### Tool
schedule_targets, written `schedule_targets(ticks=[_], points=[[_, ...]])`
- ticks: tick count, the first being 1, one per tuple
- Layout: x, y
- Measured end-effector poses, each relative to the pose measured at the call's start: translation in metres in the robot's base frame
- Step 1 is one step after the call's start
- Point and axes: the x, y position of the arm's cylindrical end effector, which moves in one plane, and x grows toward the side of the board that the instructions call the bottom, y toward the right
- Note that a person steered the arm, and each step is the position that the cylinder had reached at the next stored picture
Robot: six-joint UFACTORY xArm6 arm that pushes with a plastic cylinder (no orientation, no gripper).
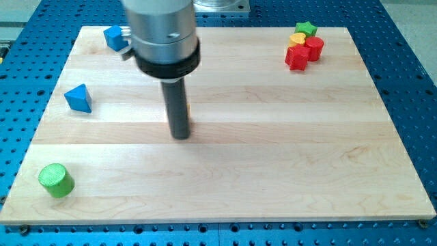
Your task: Move the hexagon left to the red star
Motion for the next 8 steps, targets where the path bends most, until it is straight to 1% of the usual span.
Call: schedule_targets(ticks=[1, 2, 3, 4, 5, 6, 7, 8], points=[[0.012, 0.002], [0.032, -0.012], [0.032, -0.047], [0.009, -0.041], [-0.030, -0.016], [-0.066, 0.028], [-0.113, 0.066], [-0.111, 0.038]])
